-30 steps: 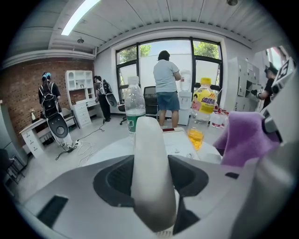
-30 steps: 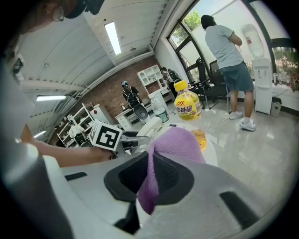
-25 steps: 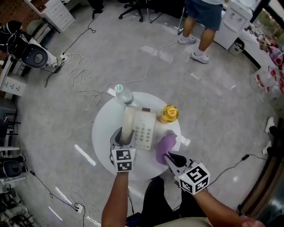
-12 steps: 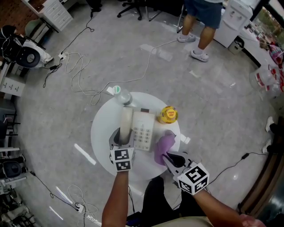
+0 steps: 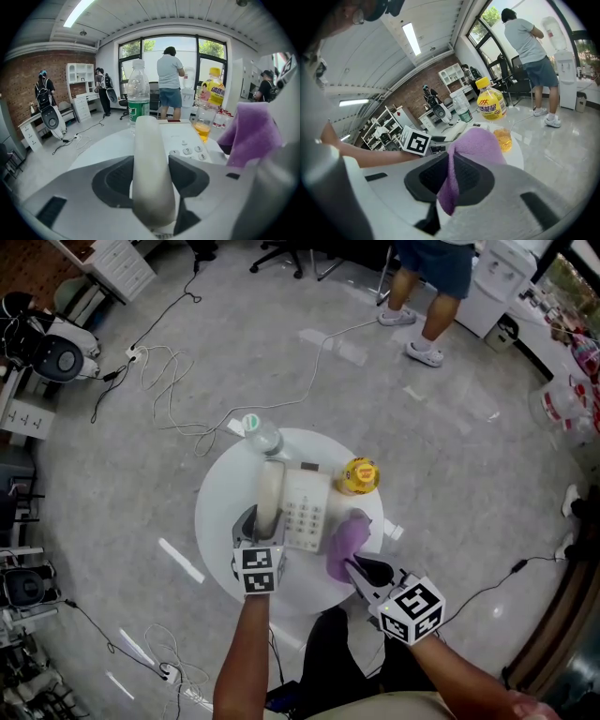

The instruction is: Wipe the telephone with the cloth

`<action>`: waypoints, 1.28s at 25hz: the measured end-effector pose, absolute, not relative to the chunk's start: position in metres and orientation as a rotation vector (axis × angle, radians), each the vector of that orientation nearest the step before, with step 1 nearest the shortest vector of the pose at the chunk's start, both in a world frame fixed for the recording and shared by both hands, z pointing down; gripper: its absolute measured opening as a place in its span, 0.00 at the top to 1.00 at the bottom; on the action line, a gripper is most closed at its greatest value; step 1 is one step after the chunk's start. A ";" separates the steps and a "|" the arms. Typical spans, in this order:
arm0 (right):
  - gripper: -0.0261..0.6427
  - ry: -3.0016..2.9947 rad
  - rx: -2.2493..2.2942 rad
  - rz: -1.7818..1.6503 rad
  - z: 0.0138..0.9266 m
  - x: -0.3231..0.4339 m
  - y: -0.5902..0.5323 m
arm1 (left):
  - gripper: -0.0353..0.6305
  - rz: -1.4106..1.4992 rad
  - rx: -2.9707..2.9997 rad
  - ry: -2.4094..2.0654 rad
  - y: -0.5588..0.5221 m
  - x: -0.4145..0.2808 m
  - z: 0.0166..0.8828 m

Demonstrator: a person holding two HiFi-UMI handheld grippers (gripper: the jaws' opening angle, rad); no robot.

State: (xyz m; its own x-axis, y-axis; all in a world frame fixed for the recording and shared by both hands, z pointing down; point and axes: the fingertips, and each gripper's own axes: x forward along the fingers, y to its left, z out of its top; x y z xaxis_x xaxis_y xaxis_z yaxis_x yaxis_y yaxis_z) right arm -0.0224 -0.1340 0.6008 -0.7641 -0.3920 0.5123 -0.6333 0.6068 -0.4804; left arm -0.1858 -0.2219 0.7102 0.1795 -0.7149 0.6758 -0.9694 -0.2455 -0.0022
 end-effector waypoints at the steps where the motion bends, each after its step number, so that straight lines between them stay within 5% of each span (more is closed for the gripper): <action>1: 0.93 -2.485 0.827 0.942 0.598 -0.022 -0.135 | 0.62 0.797 2.032 -1.579 -0.220 -0.186 0.708; 14: 0.93 -2.561 0.809 0.824 0.534 -0.029 -0.136 | 0.62 0.759 2.136 -1.673 -0.177 -0.216 0.617; 24: 0.93 -2.667 0.780 0.643 0.437 -0.036 -0.120 | 0.89 0.495 2.235 -1.848 -0.130 -0.253 0.457; 32: 0.94 -2.764 0.796 0.387 0.333 -0.026 -0.097 | 0.92 0.137 2.364 -1.693 -0.072 -0.243 0.322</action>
